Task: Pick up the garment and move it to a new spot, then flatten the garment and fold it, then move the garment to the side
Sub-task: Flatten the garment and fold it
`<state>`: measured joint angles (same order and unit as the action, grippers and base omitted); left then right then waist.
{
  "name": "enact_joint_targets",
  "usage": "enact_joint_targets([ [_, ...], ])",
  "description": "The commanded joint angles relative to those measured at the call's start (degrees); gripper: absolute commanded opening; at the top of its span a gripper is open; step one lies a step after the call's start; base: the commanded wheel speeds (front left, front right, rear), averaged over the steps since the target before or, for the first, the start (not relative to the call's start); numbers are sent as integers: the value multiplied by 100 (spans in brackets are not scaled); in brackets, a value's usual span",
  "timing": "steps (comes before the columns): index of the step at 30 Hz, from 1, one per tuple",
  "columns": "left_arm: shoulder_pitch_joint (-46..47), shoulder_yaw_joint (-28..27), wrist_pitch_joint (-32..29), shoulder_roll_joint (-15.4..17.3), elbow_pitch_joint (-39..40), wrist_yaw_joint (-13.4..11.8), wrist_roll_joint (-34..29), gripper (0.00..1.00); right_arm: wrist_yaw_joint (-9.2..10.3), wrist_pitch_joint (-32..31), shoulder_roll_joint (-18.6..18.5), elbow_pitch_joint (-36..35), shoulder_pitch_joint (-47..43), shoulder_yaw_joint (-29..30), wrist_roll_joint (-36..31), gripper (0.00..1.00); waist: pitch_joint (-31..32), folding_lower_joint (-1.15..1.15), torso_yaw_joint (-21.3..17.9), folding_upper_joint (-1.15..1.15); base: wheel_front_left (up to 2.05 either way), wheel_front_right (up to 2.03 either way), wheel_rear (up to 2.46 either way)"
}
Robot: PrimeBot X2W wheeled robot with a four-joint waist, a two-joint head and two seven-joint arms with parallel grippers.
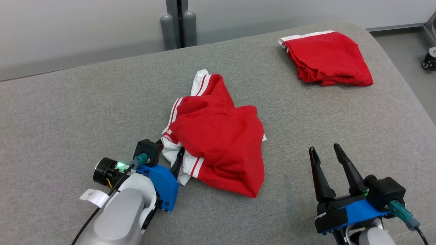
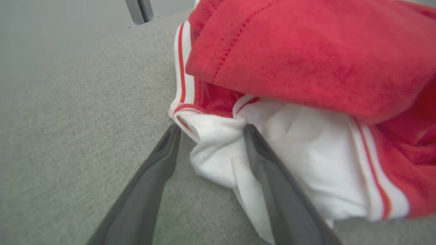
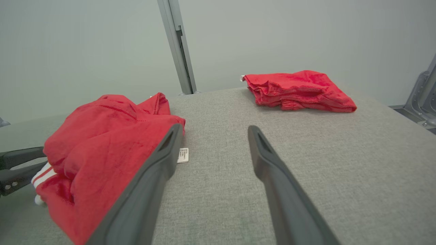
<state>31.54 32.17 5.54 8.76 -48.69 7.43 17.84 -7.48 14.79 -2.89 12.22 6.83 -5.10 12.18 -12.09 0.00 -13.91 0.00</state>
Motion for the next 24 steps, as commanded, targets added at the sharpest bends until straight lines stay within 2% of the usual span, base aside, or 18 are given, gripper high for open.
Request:
enact_joint_targets([
  [1, 111, 71, -48, -8, -86, 2, 46, 100, -3, 36, 2, 16, 85, -12, 5, 100, -11, 0, -13, 0, 0, 0, 0],
  [6, 210, 302, -95, -63, -426, 2, 214, 100, -3, 45, 1, 48, 119, -62, 52, 100, -27, 0, -85, 0, 0, 0, 0],
  [7, 226, 332, -71, -73, -489, 2, 243, 94, -3, 46, 1, 53, 118, -58, 48, 100, -26, 0, -94, 0, 0, 0, 0],
  [9, 257, 370, 31, -94, -556, 2, 334, 0, -3, 48, 1, 59, 101, -38, 51, 100, -5, 0, -103, 0, 0, 0, 0],
  [15, 324, 238, 665, -53, -534, -6, 537, 0, -2, 49, 1, 51, -52, 76, 65, 100, 126, 0, 81, 0, 0, 0, 0],
  [24, -274, -293, 962, 294, 271, -316, 789, 0, -2, 46, -1, 23, -208, 160, 25, 100, 392, 0, 712, 0, 0, 0, 0],
])
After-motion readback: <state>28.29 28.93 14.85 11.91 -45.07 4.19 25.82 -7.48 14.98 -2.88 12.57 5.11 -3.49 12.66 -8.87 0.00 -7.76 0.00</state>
